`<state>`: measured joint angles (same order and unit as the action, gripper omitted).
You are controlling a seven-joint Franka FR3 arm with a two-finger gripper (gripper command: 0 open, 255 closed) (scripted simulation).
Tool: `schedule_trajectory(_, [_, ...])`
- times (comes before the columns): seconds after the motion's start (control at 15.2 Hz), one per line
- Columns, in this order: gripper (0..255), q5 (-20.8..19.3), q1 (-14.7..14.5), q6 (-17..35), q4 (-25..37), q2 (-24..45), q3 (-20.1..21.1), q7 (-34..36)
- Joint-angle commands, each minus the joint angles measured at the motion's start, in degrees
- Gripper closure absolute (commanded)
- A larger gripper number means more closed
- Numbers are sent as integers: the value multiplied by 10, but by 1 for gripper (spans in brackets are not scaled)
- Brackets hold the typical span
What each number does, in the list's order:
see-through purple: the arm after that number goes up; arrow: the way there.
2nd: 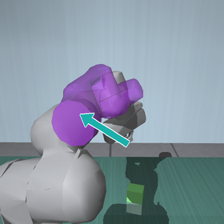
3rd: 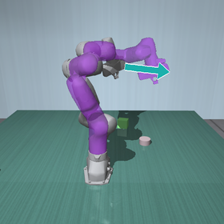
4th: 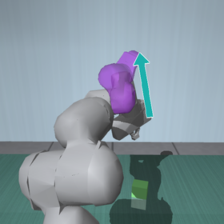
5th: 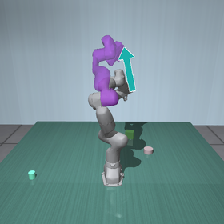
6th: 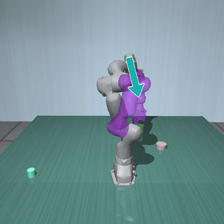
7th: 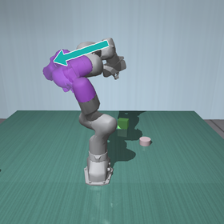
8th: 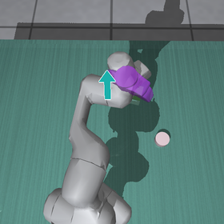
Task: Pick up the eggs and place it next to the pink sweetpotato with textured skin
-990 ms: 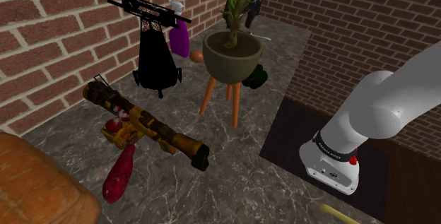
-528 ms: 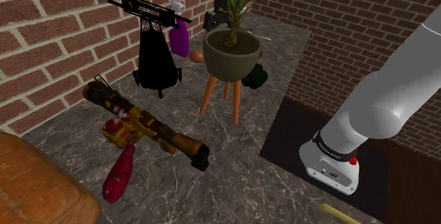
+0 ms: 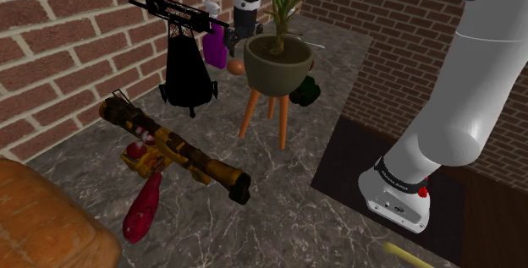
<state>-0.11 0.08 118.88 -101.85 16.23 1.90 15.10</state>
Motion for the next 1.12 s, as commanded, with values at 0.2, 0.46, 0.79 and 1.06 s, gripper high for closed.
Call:
schedule_trajectory(0.2, [0,1,-1,-10,99,98,0,4])
schedule_trajectory(0.46, [0,0,-2,15,85,110,0,4])
schedule_trajectory(0.79, [0,0,-2,37,75,122,-1,4])
schedule_trajectory(1.06, [0,0,-2,37,75,122,-1,4])
